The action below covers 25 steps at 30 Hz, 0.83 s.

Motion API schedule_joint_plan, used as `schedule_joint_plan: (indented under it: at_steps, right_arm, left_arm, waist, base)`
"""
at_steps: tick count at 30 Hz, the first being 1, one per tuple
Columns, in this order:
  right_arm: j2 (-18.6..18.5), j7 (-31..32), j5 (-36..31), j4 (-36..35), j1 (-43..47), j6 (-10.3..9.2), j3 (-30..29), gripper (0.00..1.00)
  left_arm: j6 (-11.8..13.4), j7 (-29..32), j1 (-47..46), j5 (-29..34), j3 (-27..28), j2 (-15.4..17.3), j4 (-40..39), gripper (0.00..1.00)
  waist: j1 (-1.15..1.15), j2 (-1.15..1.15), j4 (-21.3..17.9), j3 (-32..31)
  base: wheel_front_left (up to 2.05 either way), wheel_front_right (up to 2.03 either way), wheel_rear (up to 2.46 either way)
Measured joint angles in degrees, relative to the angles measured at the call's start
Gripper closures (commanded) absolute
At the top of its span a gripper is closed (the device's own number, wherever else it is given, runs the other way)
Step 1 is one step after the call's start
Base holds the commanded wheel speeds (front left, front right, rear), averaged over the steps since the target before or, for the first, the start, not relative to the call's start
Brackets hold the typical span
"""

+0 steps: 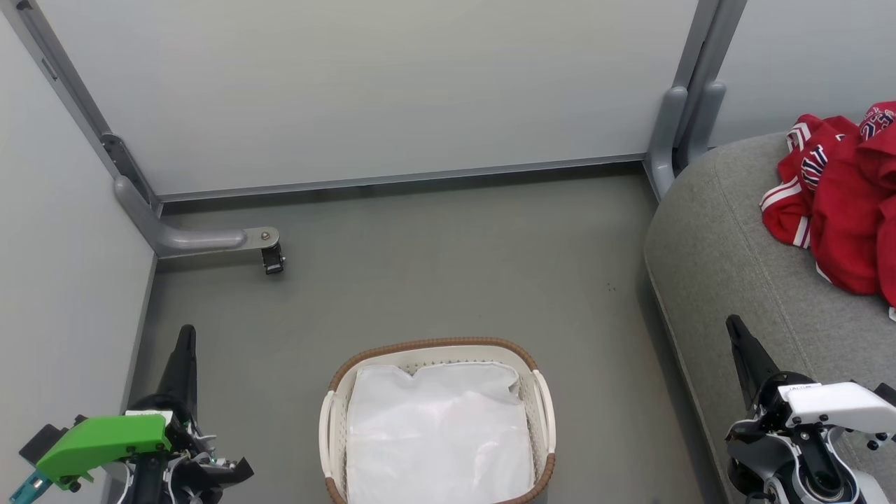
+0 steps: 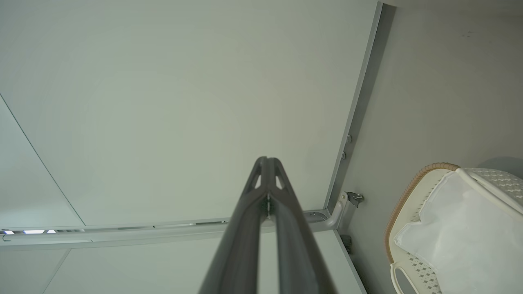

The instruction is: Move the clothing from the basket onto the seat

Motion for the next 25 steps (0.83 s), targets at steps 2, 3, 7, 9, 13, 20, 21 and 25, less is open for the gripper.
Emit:
schedule_joint_plan:
  at_steps: [2, 3, 7, 9, 13, 20, 21, 25]
  right_arm:
    - [0.0, 0.0, 0.0, 0.0, 0.0, 0.01, 0.0, 1.00]
    - [0.0, 0.0, 0.0, 0.0, 0.0, 0.00, 0.0, 1.00]
    - [0.0, 0.0, 0.0, 0.0, 0.0, 0.01, 0.0, 1.00]
    - [0.0, 0.0, 0.0, 0.0, 0.0, 0.00, 0.0, 1.00]
    - [0.0, 0.0, 0.0, 0.0, 0.0, 0.01, 0.0, 1.00]
    - [0.0, 0.0, 0.0, 0.0, 0.0, 0.00, 0.0, 1.00]
    - [0.0, 0.0, 0.0, 0.0, 0.0, 0.00, 0.0, 1.00]
    - [0.0, 0.0, 0.0, 0.0, 0.0, 0.00, 0.0, 1.00]
  left_arm:
    - [0.0, 0.0, 0.0, 0.0, 0.0, 0.0, 0.0, 1.00]
    - [0.0, 0.0, 0.0, 0.0, 0.0, 0.0, 0.0, 1.00]
    - [0.0, 0.0, 0.0, 0.0, 0.0, 0.0, 0.0, 1.00]
    - [0.0, 0.0, 0.0, 0.0, 0.0, 0.0, 0.0, 1.00]
    - [0.0, 0.0, 0.0, 0.0, 0.0, 0.0, 0.0, 1.00]
    - [0.0, 0.0, 0.0, 0.0, 0.0, 0.0, 0.0, 1.00]
    - [0.0, 0.0, 0.0, 0.0, 0.0, 0.0, 0.0, 1.00]
    - [0.0, 0.0, 0.0, 0.0, 0.0, 0.0, 0.0, 1.00]
  waist:
    - [0.00, 0.00, 0.0, 0.0]
    - [0.00, 0.00, 0.0, 0.0]
    - [0.00, 0.00, 0.0, 0.0]
    - [0.00, 0.00, 0.0, 0.0]
    - [0.00, 0.00, 0.0, 0.0]
    - [0.00, 0.00, 0.0, 0.0]
    - [0.00, 0.00, 0.0, 0.0]
    - [0.00, 0.00, 0.0, 0.0]
  base:
    - [0.00, 0.00, 0.00]
    - [0.00, 0.00, 0.00]
    - [0.00, 0.00, 0.00]
    - [0.00, 0.00, 0.00]
    - [0.00, 0.00, 0.00]
    - [0.00, 0.00, 0.00]
    - [0.00, 0.00, 0.00]
    - [0.00, 0.00, 0.00]
